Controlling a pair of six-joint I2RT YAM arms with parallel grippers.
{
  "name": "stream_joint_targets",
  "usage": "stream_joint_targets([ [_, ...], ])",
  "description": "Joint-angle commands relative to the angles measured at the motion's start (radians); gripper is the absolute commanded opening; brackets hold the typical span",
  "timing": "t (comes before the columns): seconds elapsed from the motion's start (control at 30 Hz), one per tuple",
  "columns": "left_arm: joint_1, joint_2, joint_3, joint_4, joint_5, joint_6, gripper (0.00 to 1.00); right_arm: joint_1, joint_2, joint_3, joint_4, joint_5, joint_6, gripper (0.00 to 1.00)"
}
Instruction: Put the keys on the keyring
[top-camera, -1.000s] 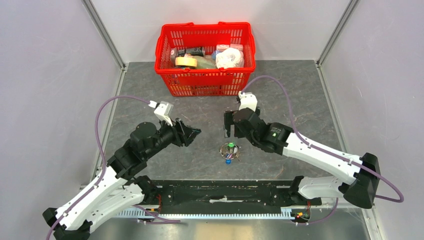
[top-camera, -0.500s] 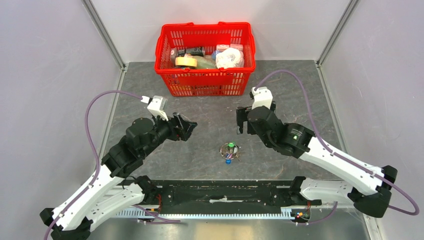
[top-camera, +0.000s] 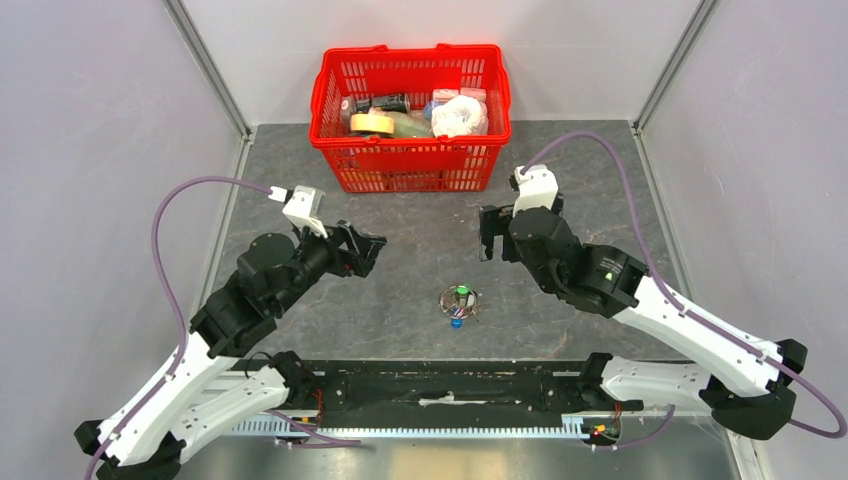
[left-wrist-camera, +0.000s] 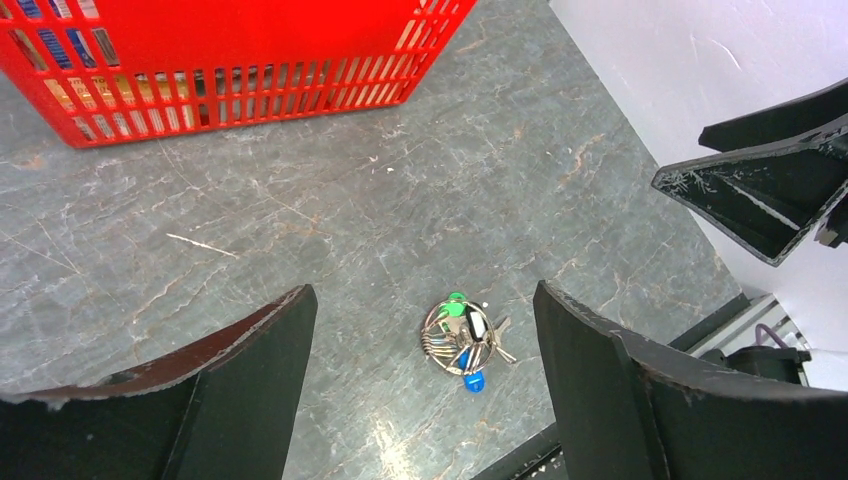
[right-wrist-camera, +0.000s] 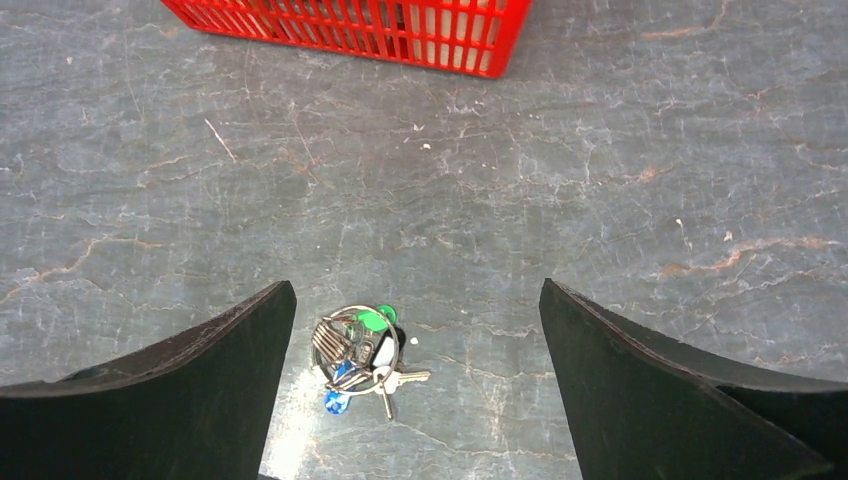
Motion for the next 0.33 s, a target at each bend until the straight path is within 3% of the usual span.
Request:
stream_joint_targets([
  [0.0,0.002,-0.013,0.049,-0.002,-0.013,0.061,0.86,-0.003,-0.021,0.066,0.008,0.011,-0.044,0.99],
  [0.1,0.002,-0.026,0.057,0.006,-0.015,0.083,0.83,-0.002,-0.031,0.078,0.010,0.009,-0.053,0.99],
  [0.3,0.002,-0.066,0.046,0.035,-0.006,0.109,0.90,-0.002,-0.045,0.096,-0.006,-0.017,-0.065,0.99],
])
